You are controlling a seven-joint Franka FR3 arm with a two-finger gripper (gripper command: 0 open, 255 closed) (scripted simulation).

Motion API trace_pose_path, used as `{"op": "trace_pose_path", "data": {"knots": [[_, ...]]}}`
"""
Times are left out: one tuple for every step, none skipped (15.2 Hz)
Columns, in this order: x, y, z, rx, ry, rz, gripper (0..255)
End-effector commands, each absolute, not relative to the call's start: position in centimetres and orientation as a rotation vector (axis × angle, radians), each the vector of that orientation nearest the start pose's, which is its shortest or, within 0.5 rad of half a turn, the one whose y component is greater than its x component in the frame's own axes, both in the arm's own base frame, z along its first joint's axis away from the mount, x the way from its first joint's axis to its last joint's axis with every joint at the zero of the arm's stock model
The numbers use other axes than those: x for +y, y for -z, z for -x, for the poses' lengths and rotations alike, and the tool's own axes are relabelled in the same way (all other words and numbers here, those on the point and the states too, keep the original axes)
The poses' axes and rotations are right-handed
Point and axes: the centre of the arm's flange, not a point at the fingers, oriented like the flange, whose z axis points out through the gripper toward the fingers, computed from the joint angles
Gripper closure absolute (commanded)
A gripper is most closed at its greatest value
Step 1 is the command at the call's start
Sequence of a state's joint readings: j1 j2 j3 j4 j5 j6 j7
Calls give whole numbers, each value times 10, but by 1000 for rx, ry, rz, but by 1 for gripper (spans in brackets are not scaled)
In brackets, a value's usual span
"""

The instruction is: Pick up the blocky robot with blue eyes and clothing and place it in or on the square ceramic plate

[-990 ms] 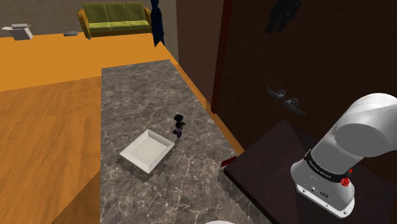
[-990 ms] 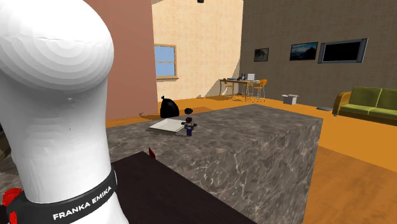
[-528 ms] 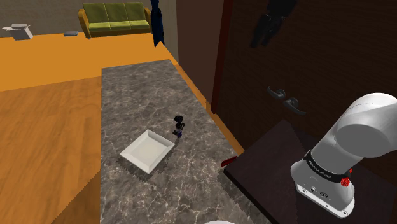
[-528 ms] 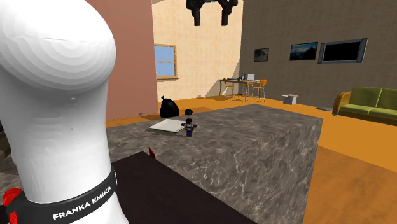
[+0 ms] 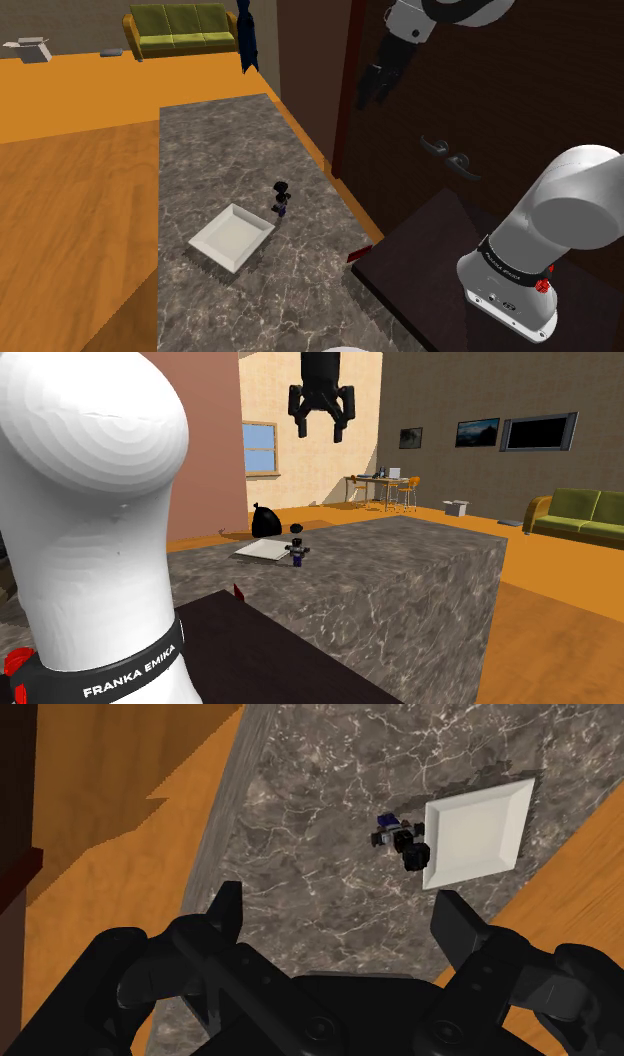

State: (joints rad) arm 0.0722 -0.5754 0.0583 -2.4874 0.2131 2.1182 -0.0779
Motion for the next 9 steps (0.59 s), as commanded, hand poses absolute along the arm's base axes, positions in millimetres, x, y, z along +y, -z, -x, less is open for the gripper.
{"op": "trace_pose_path", "data": {"knots": [[76, -485, -401, -162, 301, 2949, 0], [83, -476, -406, -163, 300, 2946, 0], [90, -466, -411, -163, 299, 2942, 0], [97, -456, -416, -164, 298, 2939, 0], [104, -446, -421, -164, 297, 2935, 0], [111, -436, -425, -165, 296, 2932, 0], [118, -427, -430, -165, 294, 2928, 0], [125, -417, -435, -166, 293, 2925, 0], [133, -407, -440, -166, 292, 2921, 0]]}}
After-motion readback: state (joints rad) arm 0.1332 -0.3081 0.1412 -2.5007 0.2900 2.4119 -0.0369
